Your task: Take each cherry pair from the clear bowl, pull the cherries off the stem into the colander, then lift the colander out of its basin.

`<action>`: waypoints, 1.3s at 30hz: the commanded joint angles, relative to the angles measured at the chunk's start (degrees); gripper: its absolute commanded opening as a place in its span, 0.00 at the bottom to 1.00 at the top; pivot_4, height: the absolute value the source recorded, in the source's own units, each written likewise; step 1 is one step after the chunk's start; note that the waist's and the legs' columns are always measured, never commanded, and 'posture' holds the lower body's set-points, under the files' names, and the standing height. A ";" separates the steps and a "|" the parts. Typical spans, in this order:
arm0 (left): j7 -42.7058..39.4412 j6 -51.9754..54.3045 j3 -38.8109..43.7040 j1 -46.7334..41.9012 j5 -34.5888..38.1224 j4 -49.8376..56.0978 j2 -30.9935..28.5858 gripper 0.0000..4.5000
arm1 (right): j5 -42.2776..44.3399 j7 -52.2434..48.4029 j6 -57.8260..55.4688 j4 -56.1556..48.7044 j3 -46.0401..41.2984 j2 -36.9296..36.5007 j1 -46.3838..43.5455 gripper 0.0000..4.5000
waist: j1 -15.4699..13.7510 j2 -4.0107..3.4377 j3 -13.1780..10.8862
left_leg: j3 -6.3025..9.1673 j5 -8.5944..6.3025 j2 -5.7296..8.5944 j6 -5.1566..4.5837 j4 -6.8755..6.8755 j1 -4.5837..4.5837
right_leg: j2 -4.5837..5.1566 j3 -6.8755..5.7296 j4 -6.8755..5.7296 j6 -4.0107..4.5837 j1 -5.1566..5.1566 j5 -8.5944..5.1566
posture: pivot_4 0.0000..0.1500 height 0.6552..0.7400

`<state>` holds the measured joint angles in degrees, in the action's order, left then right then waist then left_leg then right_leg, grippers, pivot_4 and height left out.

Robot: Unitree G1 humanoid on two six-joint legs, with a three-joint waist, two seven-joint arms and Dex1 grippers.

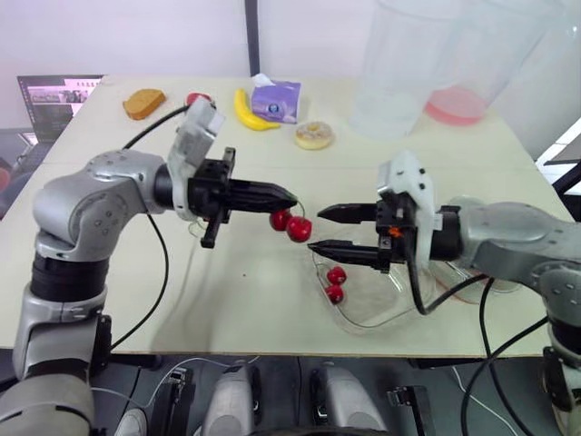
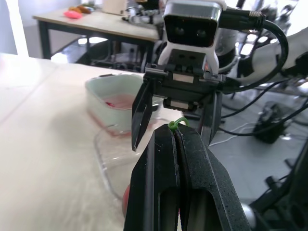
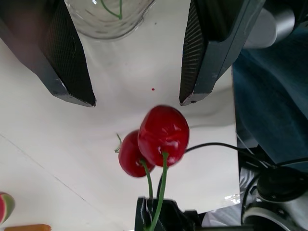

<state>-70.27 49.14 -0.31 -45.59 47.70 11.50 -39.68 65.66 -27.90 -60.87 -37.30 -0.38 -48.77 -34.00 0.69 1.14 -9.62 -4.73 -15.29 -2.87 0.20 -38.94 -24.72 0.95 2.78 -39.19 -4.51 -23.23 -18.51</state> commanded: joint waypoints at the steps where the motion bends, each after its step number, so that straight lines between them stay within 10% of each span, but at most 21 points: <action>1: 0.30 -1.73 0.64 -1.91 -1.70 -0.78 -0.97 0.00 | -1.44 -0.56 0.45 0.08 -0.29 -0.06 -0.76 0.66 | 0.05 0.00 0.00 | 0.00 0.00 0.01 0.00 0.00 0.00 | 0.00 0.00 0.00 0.00 0.00 0.00 | 1.00 1.00; 39: 5.28 -0.55 5.50 3.59 0.42 -1.56 -1.24 0.00 | -11.93 0.79 -2.96 10.85 6.07 16.56 -10.31 0.60 | 0.34 0.00 0.00 | -0.02 0.00 -0.02 0.01 -0.02 0.00 | -0.01 -0.02 -0.04 0.00 -0.04 0.00 | 1.00 1.00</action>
<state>-64.76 49.47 3.30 -42.15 46.99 8.15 -40.69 53.88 -26.79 -63.90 -25.52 6.61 -32.54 -42.64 1.03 1.14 -9.62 -4.75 -15.28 -2.90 0.21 -38.96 -24.73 0.94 2.77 -39.23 -4.51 -23.26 -18.51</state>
